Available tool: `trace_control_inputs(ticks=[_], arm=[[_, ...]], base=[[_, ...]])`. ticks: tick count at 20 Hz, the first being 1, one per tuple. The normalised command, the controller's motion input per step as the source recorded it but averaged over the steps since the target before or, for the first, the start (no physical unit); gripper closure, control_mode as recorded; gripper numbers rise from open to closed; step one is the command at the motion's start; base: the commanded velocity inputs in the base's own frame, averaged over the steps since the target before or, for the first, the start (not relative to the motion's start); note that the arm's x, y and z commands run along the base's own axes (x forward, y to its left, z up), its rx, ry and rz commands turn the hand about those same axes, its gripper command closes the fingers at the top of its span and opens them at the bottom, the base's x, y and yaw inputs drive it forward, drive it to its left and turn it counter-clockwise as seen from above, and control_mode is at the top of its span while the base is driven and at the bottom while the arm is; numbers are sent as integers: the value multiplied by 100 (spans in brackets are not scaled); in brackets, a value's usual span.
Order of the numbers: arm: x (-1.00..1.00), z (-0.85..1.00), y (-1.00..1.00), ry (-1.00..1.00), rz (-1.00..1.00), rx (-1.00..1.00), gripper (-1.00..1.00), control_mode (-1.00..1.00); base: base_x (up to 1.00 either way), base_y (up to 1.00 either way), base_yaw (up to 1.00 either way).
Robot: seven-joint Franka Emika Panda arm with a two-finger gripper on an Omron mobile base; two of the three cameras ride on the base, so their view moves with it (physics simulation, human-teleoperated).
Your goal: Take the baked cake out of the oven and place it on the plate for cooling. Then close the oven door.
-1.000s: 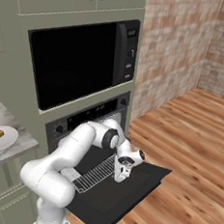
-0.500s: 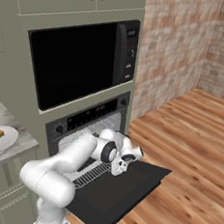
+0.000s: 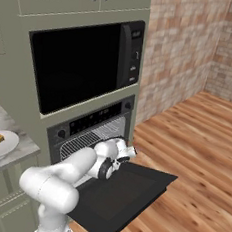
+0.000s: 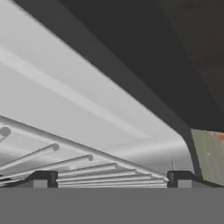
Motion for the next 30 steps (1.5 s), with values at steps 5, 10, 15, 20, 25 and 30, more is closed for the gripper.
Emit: trace_control_inputs(ticks=[5, 10, 15, 20, 25, 30], arm=[[-6, -35, 60, -5, -15, 0, -100, -100], [-18, 40, -42, -4, -20, 4, -100, -100], [-22, 80, -81, -11, -10, 1, -100, -100], [-63, 80, -96, -20, -1, -5, -100, -100], [-97, 74, -81, -38, 5, -19, -100, -100], [-93, 82, -83, -49, 12, -24, -100, -100]], base=[[0, 0, 0], [0, 0, 0], [0, 0, 0], [0, 0, 0], [0, 0, 0], [0, 0, 0]])
